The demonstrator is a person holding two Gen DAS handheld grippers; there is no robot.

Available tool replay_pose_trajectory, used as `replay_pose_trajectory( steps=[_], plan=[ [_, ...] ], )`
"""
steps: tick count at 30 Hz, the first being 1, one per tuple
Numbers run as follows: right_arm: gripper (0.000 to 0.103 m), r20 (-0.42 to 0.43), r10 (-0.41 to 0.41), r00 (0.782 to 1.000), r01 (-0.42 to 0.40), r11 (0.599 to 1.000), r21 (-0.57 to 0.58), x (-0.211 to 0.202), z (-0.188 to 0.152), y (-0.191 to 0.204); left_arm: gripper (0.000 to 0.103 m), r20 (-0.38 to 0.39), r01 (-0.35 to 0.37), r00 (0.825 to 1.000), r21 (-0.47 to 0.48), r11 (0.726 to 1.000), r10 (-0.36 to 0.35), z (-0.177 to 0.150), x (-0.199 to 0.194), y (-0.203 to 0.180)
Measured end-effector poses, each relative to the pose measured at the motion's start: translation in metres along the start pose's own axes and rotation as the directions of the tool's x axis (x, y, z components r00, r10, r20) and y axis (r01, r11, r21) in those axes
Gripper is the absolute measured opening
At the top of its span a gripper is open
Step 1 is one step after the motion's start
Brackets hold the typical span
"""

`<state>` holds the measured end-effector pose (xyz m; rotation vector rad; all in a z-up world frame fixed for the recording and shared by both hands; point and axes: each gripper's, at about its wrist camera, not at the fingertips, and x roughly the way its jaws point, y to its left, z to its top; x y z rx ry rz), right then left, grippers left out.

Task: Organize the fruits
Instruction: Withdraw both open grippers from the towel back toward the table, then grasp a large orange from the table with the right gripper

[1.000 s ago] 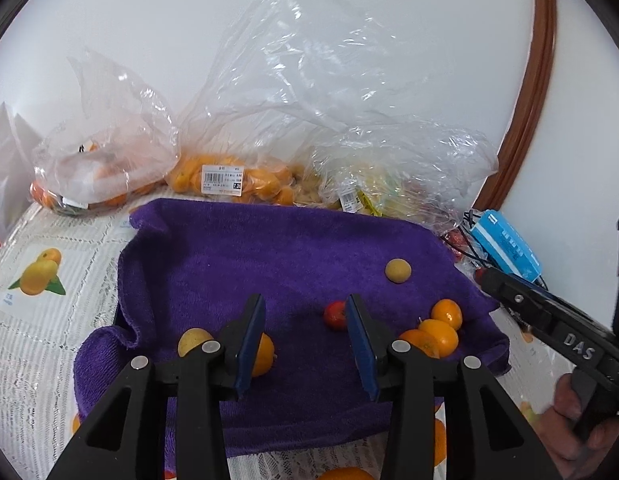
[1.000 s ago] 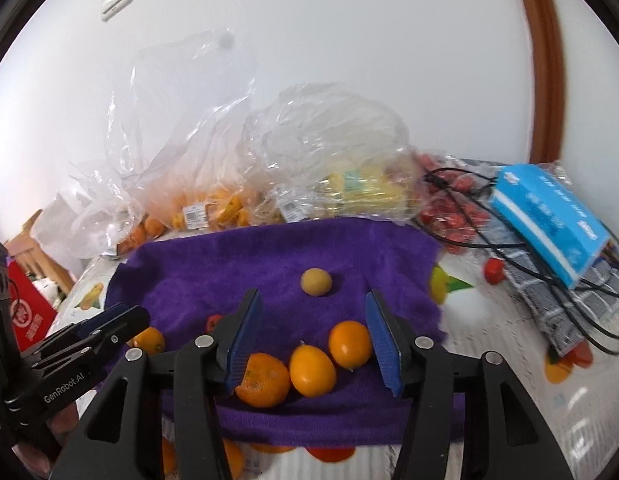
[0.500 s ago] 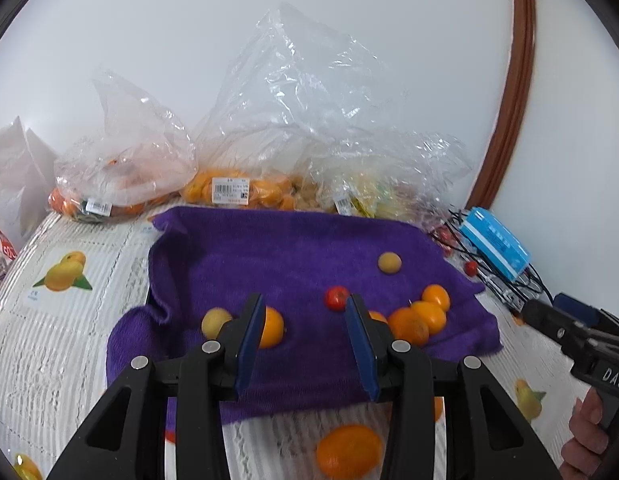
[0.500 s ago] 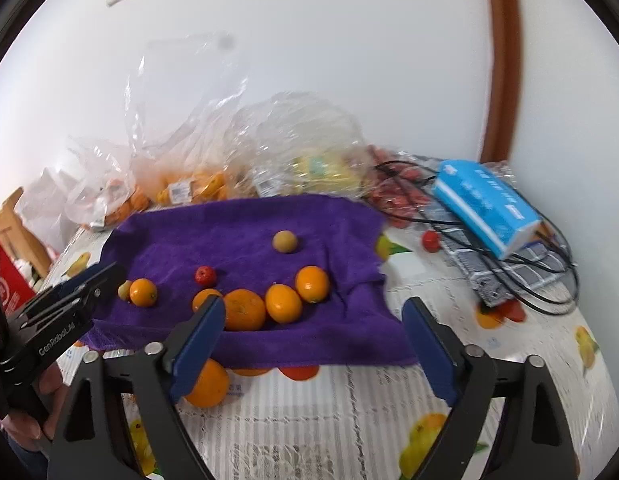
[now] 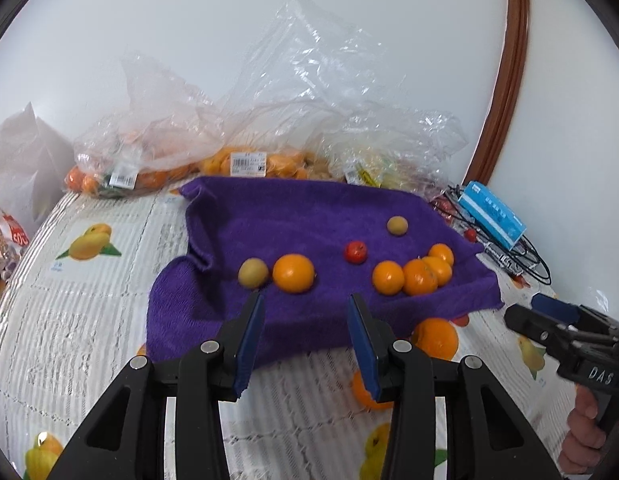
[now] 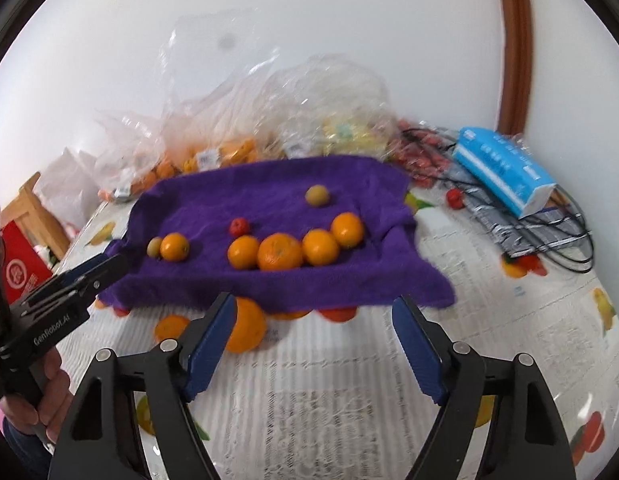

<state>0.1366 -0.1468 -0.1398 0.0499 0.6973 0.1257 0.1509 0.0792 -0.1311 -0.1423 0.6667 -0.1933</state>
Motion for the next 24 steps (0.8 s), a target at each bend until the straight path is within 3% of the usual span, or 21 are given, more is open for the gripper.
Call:
replay_pose_trajectory(
  steps=[12,24],
  plan=[
    [0.048,-0.087,0.123,0.989,-0.123,0.992,0.001,0.040,-0.008,0.029,0.043,-0.044,-0.041,0.998,-0.100,0.994,0.037,0.000,0.003,0.030],
    [0.047,-0.124,0.096,0.988,-0.103,0.994,-0.048,0.070,-0.008,0.048,0.046,-0.053,-0.046,0.998,-0.152,0.987,0.039,0.001,0.005,0.044]
  ],
)
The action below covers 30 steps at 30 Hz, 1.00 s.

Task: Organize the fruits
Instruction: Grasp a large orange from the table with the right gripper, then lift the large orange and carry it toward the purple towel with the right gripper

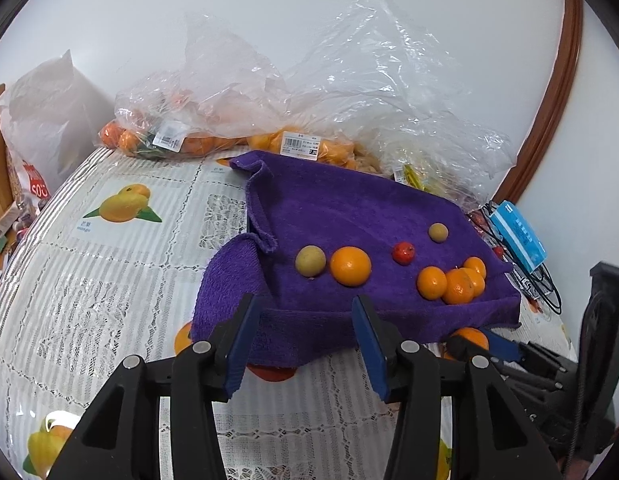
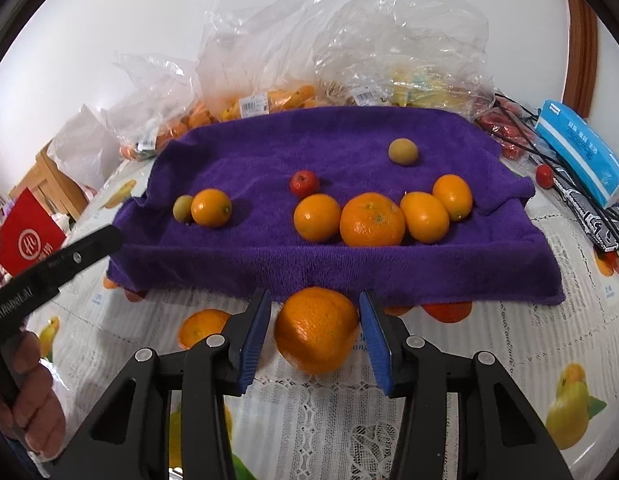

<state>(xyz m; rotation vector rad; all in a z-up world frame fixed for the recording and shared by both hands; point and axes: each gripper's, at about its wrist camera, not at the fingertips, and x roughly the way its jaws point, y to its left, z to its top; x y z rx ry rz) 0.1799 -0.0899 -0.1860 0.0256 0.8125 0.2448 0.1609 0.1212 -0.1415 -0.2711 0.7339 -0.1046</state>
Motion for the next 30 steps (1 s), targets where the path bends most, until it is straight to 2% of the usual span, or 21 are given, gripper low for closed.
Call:
replay_pose_trajectory(
  steps=[6,10,14,21,26,30],
  plan=[
    [0.044,-0.044,0.012,0.999,-0.011,1.000,0.027,0.013,-0.004,-0.008,0.046,-0.003,-0.005,1.000,-0.008,1.000,0.005,0.000,0.001,0.002],
    [0.044,-0.023,0.022,0.999,-0.021,0.999,0.036,0.006,-0.006,-0.012,0.046,-0.012,-0.004,1.000,0.001,1.000,0.004,-0.001,0.003,0.000],
    [0.044,0.001,-0.002,1.000,0.002,1.000,0.022,-0.010,-0.012,-0.021,0.046,-0.023,0.006,1.000,0.024,1.000,-0.005,-0.004,0.005,-0.004],
    [0.044,0.032,-0.069,0.997,0.068,0.998,0.006,-0.038,-0.029,-0.044,0.047,-0.085,0.099,0.992,0.098,0.990,-0.091,-0.014,0.010,-0.026],
    [0.044,0.051,-0.107,0.993,0.107,0.994,0.004,-0.054,-0.041,-0.060,0.057,-0.117,0.202,0.976,0.158,0.967,-0.185,-0.027,0.007,-0.050],
    [0.044,0.056,-0.128,0.990,0.127,0.992,0.018,-0.061,-0.049,-0.071,0.058,-0.149,0.186,0.977,0.227,0.956,-0.155,-0.038,0.013,-0.069]
  ],
)
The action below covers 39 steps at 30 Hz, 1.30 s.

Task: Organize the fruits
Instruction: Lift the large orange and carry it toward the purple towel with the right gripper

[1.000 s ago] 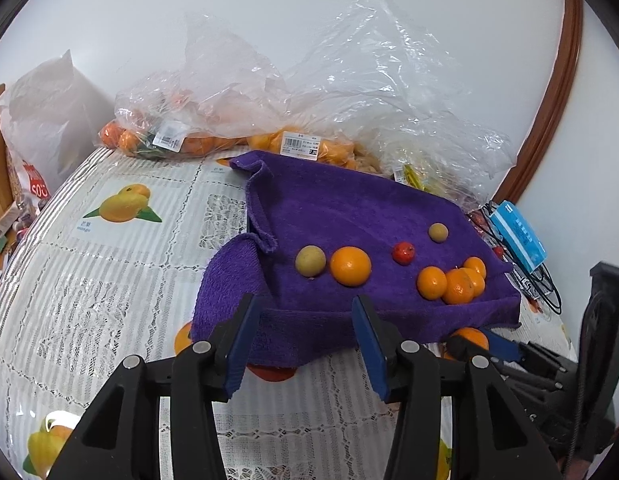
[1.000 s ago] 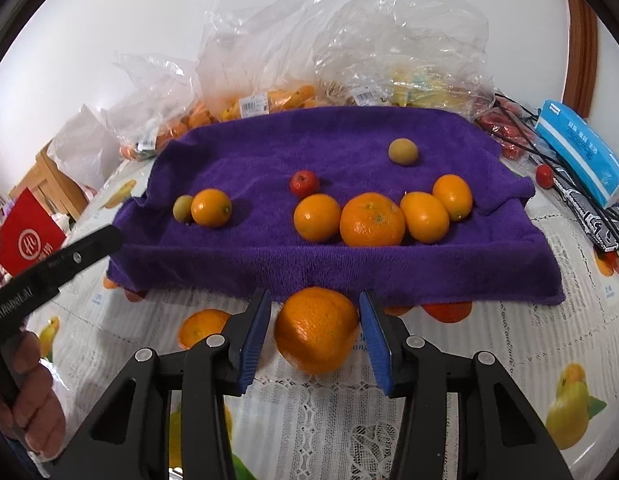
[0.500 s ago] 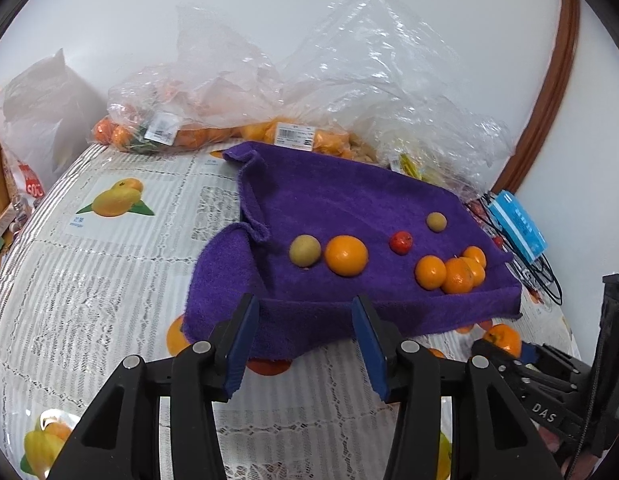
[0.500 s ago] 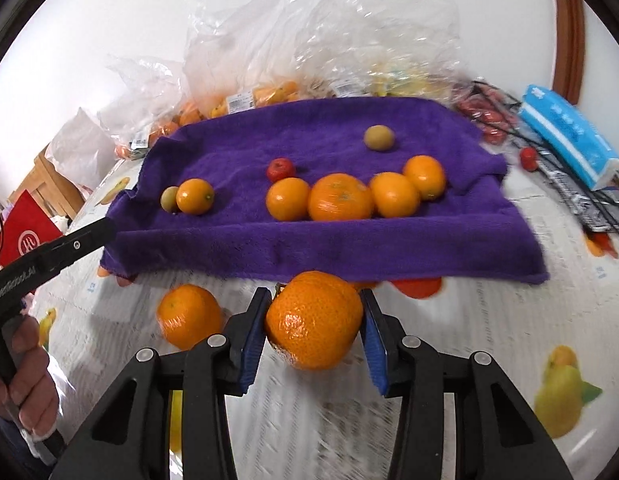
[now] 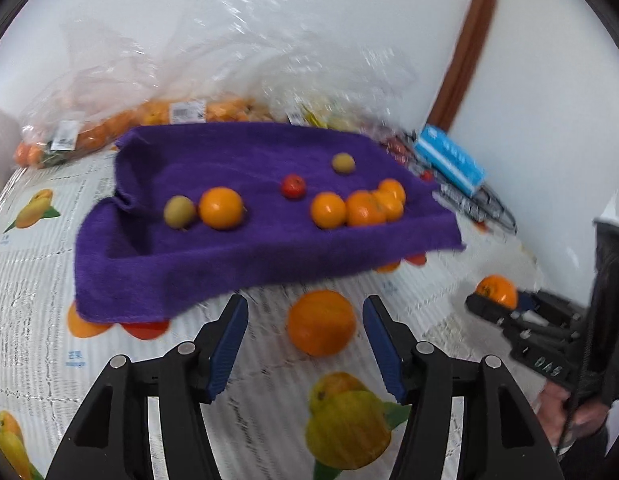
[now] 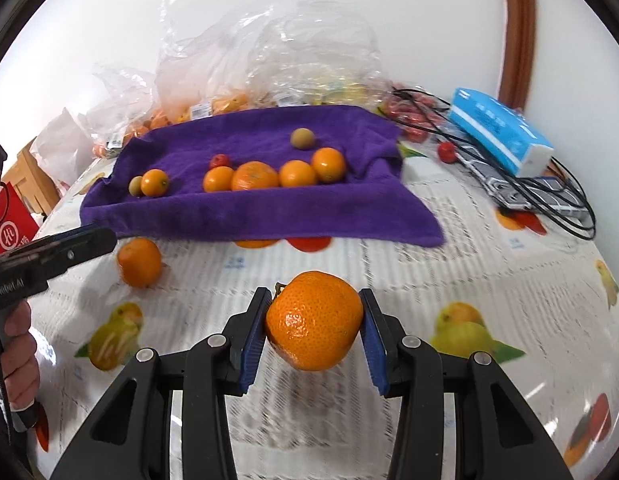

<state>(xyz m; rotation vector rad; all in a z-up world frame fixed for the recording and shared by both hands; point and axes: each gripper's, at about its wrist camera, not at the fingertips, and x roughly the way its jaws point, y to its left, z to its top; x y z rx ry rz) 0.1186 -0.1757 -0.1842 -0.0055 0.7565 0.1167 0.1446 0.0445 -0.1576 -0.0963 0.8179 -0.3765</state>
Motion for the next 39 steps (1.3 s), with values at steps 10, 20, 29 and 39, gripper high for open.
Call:
replay_pose_trajectory(
  steps=[10,20,29,39],
  plan=[
    [0.044,0.011,-0.015,1.000,0.015,1.000,0.000,-0.007,-0.013,-0.011,0.056,-0.084,-0.101,0.991,0.074,0.992,0.107,-0.007,0.031,-0.027],
    [0.044,0.011,-0.005,1.000,0.005,1.000,-0.003,-0.008,-0.021,-0.014,0.040,-0.071,-0.123,0.989,0.066,0.990,0.128,-0.005,0.030,-0.029],
    [0.044,0.037,-0.017,0.999,0.018,1.000,-0.014,-0.023,-0.018,-0.014,0.040,-0.043,-0.115,0.992,0.055,0.992,0.118,-0.014,0.010,-0.034],
    [0.044,0.069,-0.039,0.997,0.040,0.999,-0.015,-0.050,-0.010,-0.006,0.040,0.016,-0.130,0.991,0.018,0.991,0.130,-0.011,-0.032,-0.029]
  ],
)
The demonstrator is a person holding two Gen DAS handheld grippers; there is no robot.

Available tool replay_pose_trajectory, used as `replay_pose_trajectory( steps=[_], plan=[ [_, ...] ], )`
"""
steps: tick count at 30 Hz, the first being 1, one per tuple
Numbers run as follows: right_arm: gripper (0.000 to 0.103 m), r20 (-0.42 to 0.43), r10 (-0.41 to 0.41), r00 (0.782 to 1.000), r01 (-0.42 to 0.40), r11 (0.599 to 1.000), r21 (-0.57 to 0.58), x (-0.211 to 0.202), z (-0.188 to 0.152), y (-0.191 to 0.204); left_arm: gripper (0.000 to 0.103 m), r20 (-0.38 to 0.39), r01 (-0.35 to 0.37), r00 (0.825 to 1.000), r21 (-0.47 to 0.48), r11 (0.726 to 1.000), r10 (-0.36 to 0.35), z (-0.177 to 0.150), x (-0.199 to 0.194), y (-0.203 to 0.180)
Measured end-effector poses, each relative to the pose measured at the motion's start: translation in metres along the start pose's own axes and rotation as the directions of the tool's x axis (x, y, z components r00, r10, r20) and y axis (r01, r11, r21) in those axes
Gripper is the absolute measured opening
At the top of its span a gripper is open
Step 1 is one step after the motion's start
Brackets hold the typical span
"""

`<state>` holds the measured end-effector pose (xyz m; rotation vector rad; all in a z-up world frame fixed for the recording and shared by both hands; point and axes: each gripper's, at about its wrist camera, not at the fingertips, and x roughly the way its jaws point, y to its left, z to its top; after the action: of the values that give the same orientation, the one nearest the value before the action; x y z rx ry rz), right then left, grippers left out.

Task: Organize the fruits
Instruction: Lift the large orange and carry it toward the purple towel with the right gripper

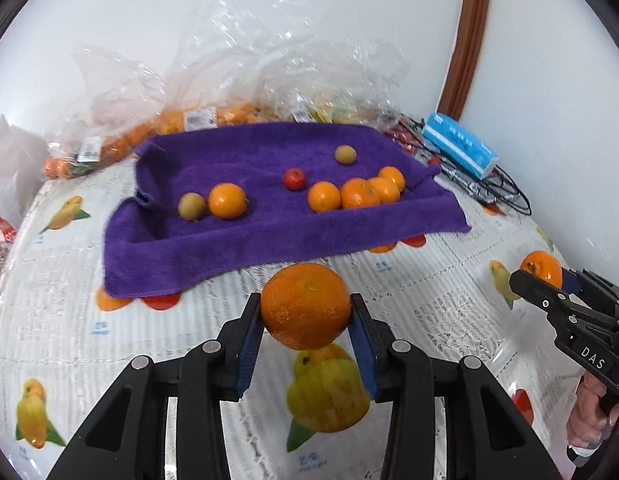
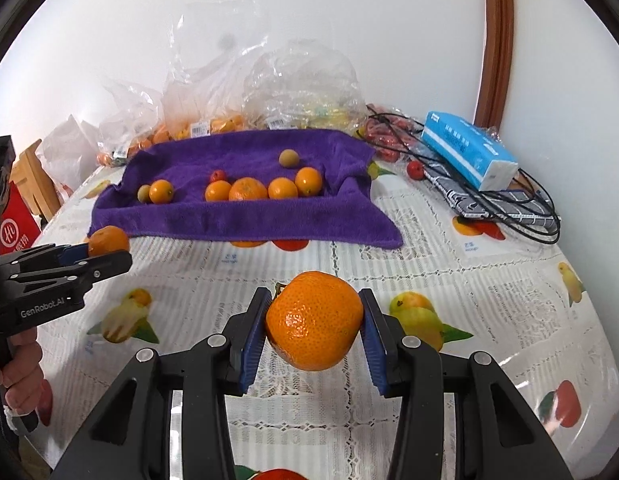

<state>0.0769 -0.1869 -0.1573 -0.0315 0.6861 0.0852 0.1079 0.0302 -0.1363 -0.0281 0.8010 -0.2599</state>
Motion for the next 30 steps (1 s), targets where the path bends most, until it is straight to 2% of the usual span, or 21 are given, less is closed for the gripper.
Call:
replay_pose_trajectory(
  steps=[14,30],
  plan=[
    [0.044,0.070,0.003,0.998,-0.005,0.999,0.032,-0.037,0.029,0.008,0.040,0.080,-0.033,0.996,-0.079,0.996,0.039,0.016,-0.047,0.020],
    [0.044,0.114,0.007,0.993,-0.013,0.999,0.050,-0.069,0.055,0.005,0.040,0.128,-0.032,0.991,-0.105,0.994,0.046,0.036,-0.083,0.021]
  ],
)
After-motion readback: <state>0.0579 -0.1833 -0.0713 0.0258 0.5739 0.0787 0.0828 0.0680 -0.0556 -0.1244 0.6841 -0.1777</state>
